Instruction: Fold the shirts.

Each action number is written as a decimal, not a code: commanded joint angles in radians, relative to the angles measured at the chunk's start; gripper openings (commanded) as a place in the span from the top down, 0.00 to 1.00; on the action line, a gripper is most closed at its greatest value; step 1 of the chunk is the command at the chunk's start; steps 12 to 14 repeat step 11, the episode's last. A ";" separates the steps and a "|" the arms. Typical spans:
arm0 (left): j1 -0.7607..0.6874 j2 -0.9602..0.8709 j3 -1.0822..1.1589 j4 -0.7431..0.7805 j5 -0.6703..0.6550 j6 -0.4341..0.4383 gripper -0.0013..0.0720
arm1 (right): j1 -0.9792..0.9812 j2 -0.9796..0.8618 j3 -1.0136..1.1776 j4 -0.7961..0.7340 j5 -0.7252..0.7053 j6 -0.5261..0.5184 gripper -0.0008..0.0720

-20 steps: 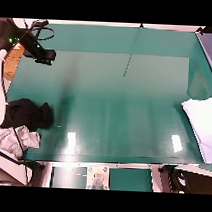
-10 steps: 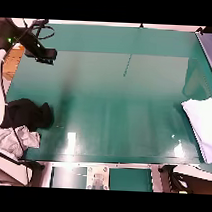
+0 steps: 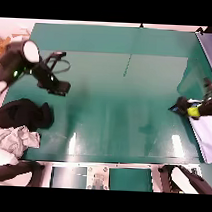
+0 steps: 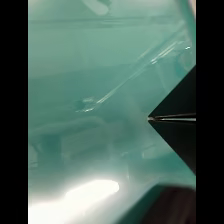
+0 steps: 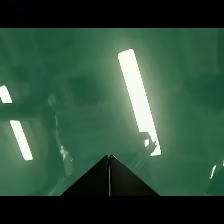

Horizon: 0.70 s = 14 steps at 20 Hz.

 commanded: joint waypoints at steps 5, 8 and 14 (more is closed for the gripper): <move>-0.064 0.194 -0.202 -0.003 0.058 -0.064 0.95 | 0.160 0.144 -0.181 0.040 -0.089 -0.015 0.97; -0.064 0.193 -0.202 -0.002 0.068 -0.065 0.95 | 0.160 0.144 -0.181 0.040 -0.089 -0.014 0.97; -0.064 0.193 -0.202 -0.003 0.063 -0.065 0.95 | 0.160 0.144 -0.181 0.040 -0.089 -0.015 0.97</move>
